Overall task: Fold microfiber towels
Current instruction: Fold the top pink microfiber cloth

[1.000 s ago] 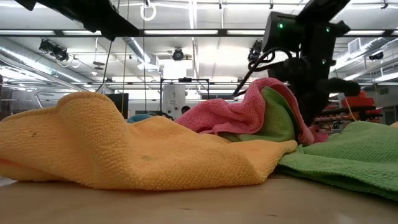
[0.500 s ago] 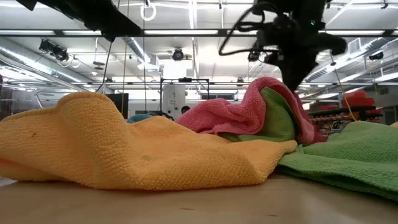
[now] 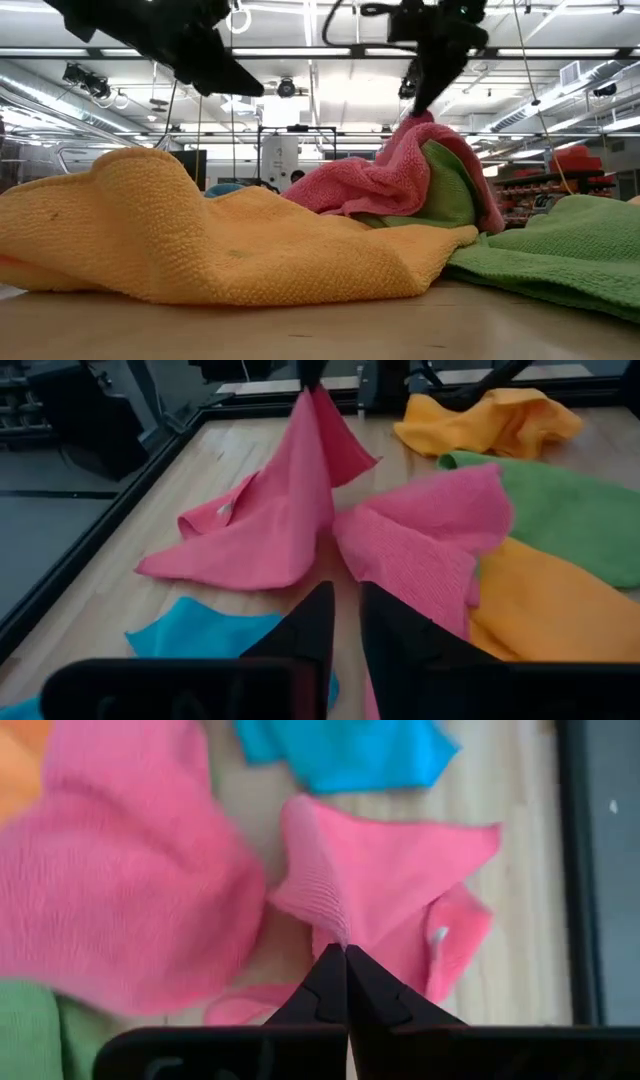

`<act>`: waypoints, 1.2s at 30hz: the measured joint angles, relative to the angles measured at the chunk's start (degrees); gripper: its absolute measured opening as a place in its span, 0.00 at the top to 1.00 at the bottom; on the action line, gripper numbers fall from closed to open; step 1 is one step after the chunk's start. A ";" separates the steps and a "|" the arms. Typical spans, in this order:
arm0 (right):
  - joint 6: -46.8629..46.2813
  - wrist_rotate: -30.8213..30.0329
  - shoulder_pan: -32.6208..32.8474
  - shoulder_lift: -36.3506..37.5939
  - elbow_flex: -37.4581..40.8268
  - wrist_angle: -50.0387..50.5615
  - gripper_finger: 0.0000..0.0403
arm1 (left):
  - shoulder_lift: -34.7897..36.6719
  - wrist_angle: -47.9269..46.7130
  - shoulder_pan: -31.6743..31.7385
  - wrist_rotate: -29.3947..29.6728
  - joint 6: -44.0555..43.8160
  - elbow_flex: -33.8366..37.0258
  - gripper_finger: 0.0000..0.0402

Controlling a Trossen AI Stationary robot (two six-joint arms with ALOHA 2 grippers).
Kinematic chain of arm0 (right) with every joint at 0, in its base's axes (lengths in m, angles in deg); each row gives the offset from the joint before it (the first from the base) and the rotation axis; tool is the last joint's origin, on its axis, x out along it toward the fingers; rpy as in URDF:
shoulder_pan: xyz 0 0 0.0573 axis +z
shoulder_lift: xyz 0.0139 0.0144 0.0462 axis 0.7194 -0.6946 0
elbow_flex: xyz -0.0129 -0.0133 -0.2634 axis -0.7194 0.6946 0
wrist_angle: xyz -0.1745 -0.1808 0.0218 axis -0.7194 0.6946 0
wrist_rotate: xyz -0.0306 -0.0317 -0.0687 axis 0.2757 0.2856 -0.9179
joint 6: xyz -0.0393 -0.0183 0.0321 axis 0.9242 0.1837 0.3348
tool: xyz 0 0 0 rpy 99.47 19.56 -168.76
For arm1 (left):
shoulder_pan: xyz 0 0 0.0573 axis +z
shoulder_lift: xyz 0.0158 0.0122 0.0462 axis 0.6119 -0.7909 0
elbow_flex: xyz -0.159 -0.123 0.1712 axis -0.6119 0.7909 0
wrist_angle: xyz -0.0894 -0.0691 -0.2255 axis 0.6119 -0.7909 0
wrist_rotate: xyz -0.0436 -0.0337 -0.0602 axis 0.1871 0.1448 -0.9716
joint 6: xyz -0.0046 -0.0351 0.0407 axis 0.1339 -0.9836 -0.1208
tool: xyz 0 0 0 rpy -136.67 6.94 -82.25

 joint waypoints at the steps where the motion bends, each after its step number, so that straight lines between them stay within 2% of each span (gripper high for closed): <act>1: -0.43 -0.02 -0.15 0.00 -1.30 -0.06 1.00 | -0.78 1.50 0.00 0.39 0.02 -0.02 0.82; 12: -4.67 -0.87 -1.46 0.02 -8.79 -0.24 1.00 | -8.63 10.81 0.98 2.29 4.37 -0.04 0.67; 15: -5.38 -0.85 -1.33 0.02 -8.90 -0.83 1.00 | -11.29 12.76 1.03 2.58 8.74 -0.03 0.64; 20: -6.69 0.17 -1.31 0.02 -8.90 -2.31 1.00 | -16.28 21.29 0.96 3.43 14.22 -0.07 0.61; 26: -8.50 2.09 -1.31 0.02 -8.90 -4.37 1.00 | -21.66 28.43 1.01 4.27 26.79 -0.04 0.58; 31: -9.80 3.09 -1.31 0.02 -8.90 -5.97 1.00 | -25.69 33.96 1.00 9.54 28.29 -0.07 0.57; 36: -10.48 4.62 -1.31 0.02 -8.90 -7.76 1.00 | -28.67 37.28 1.02 11.95 31.14 -0.13 0.48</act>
